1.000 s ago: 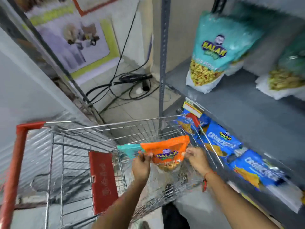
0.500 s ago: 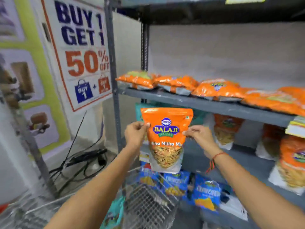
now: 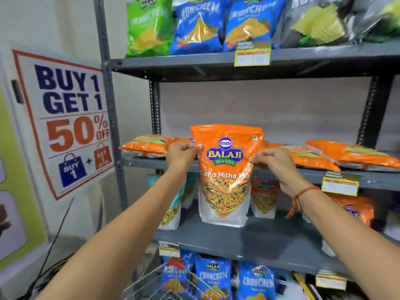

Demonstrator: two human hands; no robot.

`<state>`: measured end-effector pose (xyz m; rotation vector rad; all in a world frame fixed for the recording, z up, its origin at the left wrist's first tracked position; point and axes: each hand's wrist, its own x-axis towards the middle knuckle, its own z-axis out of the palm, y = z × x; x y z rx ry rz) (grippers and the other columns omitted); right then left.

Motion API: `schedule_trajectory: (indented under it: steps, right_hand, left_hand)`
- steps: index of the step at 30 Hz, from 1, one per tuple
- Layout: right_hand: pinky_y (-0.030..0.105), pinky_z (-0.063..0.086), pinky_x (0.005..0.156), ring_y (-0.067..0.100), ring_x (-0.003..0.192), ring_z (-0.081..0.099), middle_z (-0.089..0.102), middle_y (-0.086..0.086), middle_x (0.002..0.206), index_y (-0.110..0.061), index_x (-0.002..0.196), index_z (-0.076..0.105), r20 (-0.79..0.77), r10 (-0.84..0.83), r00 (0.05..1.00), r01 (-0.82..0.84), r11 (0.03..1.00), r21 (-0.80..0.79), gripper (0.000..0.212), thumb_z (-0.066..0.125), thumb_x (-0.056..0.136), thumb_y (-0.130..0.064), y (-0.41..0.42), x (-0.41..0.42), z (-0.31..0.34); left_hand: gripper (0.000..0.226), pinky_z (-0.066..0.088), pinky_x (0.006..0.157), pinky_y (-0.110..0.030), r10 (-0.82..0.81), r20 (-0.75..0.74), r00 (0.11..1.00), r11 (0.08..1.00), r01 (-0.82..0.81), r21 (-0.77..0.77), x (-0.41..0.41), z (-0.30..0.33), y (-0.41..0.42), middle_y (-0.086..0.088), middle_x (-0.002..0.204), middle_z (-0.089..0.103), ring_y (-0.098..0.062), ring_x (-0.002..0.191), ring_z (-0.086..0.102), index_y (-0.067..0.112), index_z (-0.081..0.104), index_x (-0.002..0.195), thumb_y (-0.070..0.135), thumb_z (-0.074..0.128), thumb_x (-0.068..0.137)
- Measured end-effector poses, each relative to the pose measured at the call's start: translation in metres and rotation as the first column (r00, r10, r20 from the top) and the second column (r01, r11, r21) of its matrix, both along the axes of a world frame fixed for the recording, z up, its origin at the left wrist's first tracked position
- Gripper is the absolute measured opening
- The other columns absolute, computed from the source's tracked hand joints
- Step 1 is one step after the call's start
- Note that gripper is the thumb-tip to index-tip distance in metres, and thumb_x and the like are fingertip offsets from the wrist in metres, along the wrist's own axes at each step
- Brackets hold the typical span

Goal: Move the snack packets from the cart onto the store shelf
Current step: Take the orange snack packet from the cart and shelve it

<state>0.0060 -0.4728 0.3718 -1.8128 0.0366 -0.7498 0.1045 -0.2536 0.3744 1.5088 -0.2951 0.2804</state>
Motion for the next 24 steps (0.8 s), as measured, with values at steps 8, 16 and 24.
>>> schedule_trajectory:
  steps: [8,16,24]
  right_hand:
    - [0.016,0.051,0.057,0.01,0.064,0.066,0.074,0.0,0.069,-0.012,0.063,0.073,-0.179,-0.013,0.984,0.023,0.998,0.056,0.007,0.079,0.067,-0.012,-0.033,0.012,-0.051]
    - [0.019,0.056,0.064,0.014,0.069,0.069,0.076,0.001,0.066,-0.011,0.063,0.072,-0.361,-0.137,0.923,0.128,0.991,-0.048,0.011,0.08,0.066,-0.017,-0.102,0.039,-0.156]
    - [0.032,0.051,0.068,0.017,0.065,0.065,0.072,0.003,0.064,-0.015,0.053,0.068,-0.434,-0.239,0.869,0.23,0.97,-0.075,0.021,0.078,0.07,-0.016,-0.198,0.066,-0.212]
  left_hand:
    - [0.016,0.054,0.072,-0.03,-0.098,-0.118,0.988,0.995,0.099,0.003,0.016,-0.058,-0.023,-0.004,0.083,0.075,-0.015,0.076,0.068,0.012,0.071,0.074,0.027,0.073,0.078]
    - [0.011,0.046,0.06,-0.023,-0.158,-0.277,0.948,0.976,0.193,0.103,0.039,-0.158,-0.085,-0.007,0.076,0.072,-0.008,0.061,0.06,0.013,0.071,0.068,0.021,0.075,0.075]
    - [0.018,0.048,0.066,-0.027,-0.129,-0.352,0.927,0.977,0.18,0.118,0.077,-0.22,-0.198,-0.003,0.071,0.072,-0.014,0.067,0.065,0.026,0.071,0.057,0.023,0.078,0.073]
